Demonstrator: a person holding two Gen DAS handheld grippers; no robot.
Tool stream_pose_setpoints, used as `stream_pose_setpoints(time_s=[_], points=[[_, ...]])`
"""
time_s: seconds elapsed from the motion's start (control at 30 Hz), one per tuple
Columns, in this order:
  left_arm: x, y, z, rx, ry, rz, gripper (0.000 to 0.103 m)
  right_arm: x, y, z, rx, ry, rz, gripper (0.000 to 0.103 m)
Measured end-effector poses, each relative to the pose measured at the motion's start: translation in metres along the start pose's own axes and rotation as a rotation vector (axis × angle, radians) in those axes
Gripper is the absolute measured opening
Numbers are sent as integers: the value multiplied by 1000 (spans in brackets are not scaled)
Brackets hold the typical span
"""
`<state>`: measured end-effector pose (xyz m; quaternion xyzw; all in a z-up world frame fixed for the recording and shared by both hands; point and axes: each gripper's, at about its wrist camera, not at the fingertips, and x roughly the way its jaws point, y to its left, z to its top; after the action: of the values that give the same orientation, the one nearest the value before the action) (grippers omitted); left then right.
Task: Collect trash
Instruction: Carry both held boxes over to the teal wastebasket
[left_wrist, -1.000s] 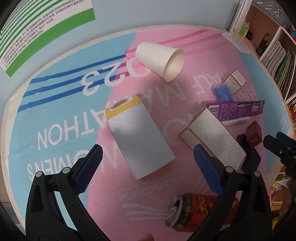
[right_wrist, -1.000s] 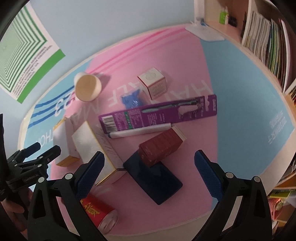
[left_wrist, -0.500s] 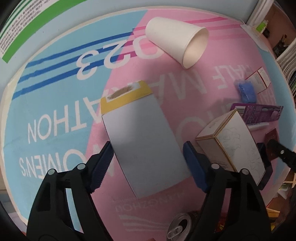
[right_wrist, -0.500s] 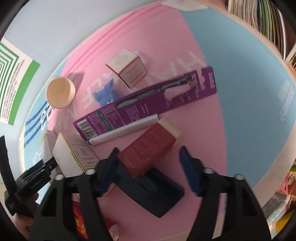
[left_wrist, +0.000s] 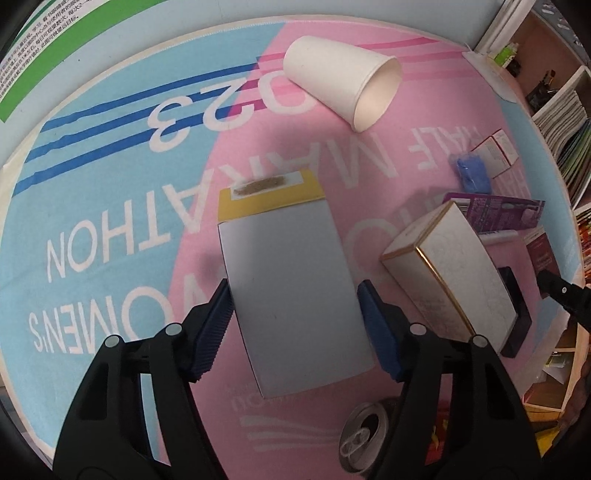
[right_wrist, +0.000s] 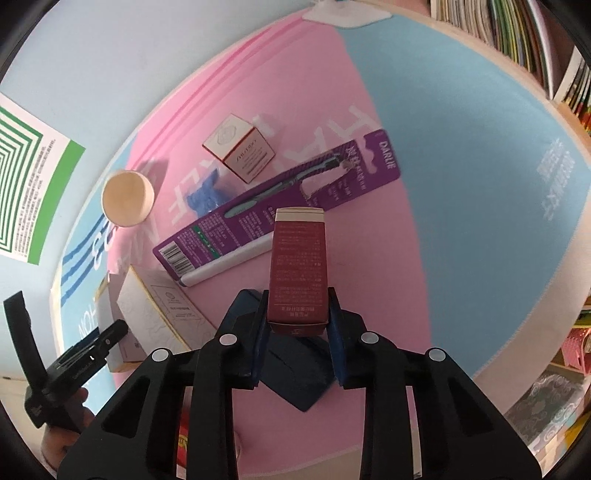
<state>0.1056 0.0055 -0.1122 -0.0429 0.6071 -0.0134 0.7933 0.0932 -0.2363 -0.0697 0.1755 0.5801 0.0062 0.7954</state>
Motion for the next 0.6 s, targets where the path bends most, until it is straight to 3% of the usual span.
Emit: stream_pose_setpoints(time_s=[0.33,0.6], points=[[-48,0,-16,121,-95,-13,66,-45,2,-24,11,-101,-2,29],[-99,-56,-28,424,-210,-75,66,-106,-37,-86,163,-210,-72,29]])
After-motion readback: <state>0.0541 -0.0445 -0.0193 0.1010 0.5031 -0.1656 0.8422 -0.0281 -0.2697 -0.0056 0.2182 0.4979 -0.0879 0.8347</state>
